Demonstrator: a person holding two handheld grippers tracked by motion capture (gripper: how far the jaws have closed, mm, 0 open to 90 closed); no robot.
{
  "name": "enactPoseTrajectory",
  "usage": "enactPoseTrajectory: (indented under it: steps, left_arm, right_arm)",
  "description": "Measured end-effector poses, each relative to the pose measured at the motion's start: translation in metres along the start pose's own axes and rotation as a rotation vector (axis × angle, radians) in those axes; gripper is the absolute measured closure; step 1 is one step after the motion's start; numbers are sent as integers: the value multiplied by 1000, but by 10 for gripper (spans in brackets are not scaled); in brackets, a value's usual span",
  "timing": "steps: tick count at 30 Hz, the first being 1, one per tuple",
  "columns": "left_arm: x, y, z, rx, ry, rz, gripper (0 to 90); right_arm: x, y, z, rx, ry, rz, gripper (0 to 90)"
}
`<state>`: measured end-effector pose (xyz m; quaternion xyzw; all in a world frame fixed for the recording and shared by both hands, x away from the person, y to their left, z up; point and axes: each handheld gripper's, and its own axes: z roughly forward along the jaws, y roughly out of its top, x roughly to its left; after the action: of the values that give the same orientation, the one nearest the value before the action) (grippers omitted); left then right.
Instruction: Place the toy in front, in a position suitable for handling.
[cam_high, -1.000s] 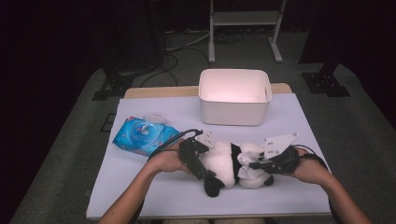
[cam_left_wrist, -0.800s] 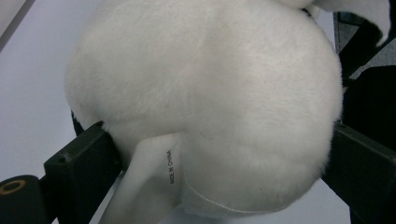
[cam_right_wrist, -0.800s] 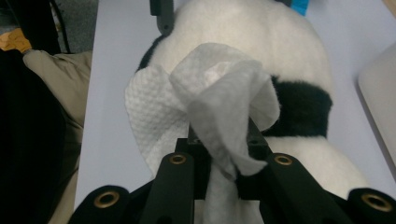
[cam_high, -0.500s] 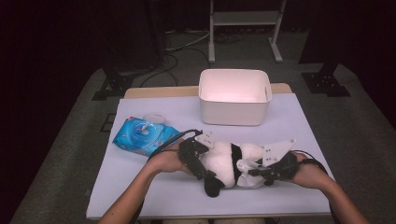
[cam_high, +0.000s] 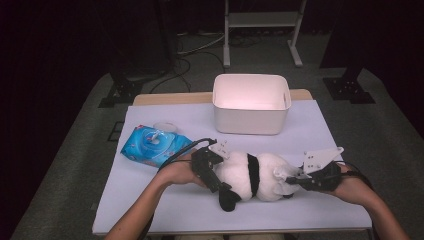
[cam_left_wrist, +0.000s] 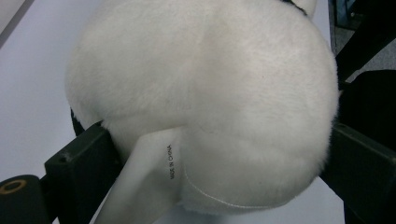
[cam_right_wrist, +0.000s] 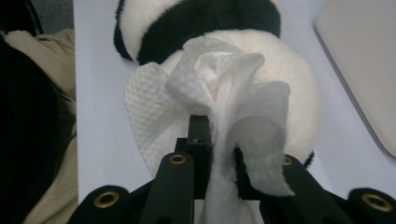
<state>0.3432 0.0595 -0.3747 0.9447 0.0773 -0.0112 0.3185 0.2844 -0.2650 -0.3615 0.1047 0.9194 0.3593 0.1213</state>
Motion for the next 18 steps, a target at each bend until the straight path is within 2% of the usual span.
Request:
enactPoseTrajectory:
  steps: [3, 9, 13, 15, 18]
  left_arm:
    - [0, 0, 1, -4, 0, -2, 47]
    - [-2, 0, 0, -2, 1, 3, 47]
    - [-1, -1, -2, -2, -4, 0, 47]
    - [0, -1, -5, -4, -4, -4, 47]
    - [0, 0, -9, -16, -17, -9, 47]
  right_arm:
    - [-4, 3, 2, -8, -15, -2, 784]
    - [-13, 25, 16, -34, -16, -28, 784]
    - [-16, 35, 28, -37, 9, -33, 786]
    - [-13, 36, 33, -30, 33, -33, 794]
    - [-9, 34, 34, -34, 37, -32, 801]
